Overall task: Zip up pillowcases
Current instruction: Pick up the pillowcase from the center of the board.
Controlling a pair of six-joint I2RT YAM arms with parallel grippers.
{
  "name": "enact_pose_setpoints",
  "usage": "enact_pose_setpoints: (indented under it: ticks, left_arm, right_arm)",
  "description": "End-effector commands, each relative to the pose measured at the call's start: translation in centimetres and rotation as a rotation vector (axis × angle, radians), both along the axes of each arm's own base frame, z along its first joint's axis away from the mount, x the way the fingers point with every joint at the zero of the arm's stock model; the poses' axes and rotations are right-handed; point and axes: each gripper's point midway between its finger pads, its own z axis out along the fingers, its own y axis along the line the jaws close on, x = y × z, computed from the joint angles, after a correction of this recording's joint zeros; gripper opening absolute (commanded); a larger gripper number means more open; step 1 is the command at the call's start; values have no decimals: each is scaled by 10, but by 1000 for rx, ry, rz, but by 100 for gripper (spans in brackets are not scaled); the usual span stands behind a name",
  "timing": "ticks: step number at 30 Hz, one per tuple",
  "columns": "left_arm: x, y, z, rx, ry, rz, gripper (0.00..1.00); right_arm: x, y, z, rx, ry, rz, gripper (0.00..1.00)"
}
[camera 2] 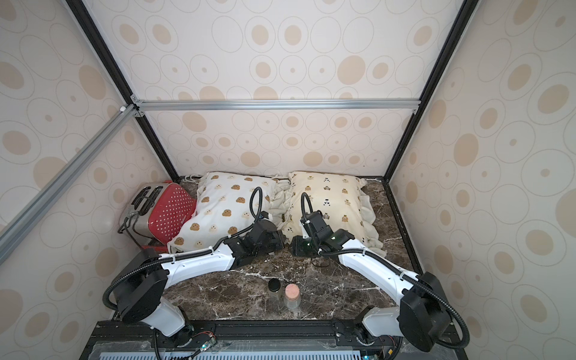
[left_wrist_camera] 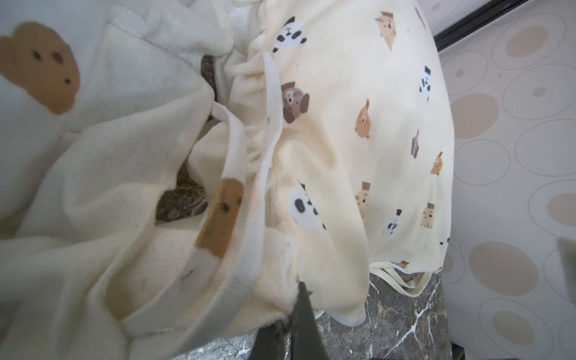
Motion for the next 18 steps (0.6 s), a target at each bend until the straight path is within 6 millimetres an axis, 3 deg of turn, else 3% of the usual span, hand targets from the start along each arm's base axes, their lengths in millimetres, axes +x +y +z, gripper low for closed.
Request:
enact_pose_setpoints:
  ticks: [1,18]
  left_arm:
    - [-6,1,12,-30,-11,0,0]
    - [-14,-4,28,-63,-44,-23,0]
  right_arm:
    - [10,6,-4,11,7,-65,42]
    - [33,-10,-28,-243,-31,-199,39]
